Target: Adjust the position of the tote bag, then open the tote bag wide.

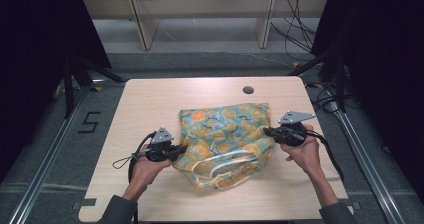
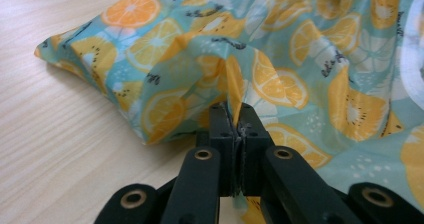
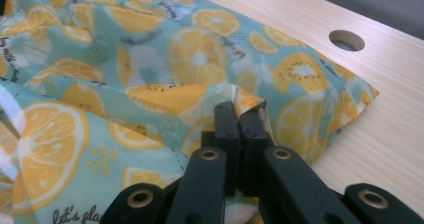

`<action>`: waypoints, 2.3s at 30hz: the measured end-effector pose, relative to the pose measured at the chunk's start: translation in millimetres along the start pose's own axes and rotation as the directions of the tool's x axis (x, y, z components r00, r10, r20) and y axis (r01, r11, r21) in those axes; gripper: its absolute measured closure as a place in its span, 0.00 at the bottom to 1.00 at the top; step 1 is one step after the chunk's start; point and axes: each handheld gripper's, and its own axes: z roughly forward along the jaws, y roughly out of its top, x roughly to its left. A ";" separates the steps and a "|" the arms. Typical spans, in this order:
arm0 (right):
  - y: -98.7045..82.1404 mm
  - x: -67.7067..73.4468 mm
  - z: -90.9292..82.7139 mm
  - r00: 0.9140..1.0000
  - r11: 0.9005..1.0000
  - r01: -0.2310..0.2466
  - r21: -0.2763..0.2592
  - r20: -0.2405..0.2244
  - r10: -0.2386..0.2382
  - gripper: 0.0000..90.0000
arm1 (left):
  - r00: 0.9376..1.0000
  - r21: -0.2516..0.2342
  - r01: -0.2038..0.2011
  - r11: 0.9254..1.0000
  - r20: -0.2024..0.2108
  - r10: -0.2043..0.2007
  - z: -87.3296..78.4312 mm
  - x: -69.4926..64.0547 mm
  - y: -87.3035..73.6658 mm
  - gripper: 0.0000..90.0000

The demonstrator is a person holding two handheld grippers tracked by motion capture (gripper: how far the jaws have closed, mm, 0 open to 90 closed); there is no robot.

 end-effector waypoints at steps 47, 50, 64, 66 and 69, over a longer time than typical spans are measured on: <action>-6.9 -7.3 28.8 0.999 0.998 0.001 0.063 -0.042 0.002 1.00 | 0.950 0.141 -0.285 0.948 0.177 0.259 -2.5 -91.6 4.0 0.99; -7.2 -6.8 28.1 0.999 0.998 0.000 0.066 -0.038 0.002 1.00 | 0.957 0.120 -0.260 0.958 0.166 0.239 -4.2 -88.8 7.4 0.99; 7.6 2.0 -13.8 0.994 0.994 -0.091 0.057 -0.060 0.094 0.52 | 0.981 0.006 -0.155 0.988 0.120 0.153 -19.6 -45.0 49.4 0.99; 12.0 9.7 -28.5 0.993 0.995 -0.089 0.045 -0.079 0.093 0.50 | 0.984 -0.001 -0.142 0.990 0.112 0.141 -17.4 -38.0 54.9 0.99; 18.7 22.4 -43.6 0.992 0.997 -0.062 0.042 -0.112 0.066 0.47 | 0.985 0.020 -0.133 0.991 0.114 0.130 -14.2 -28.0 62.8 0.99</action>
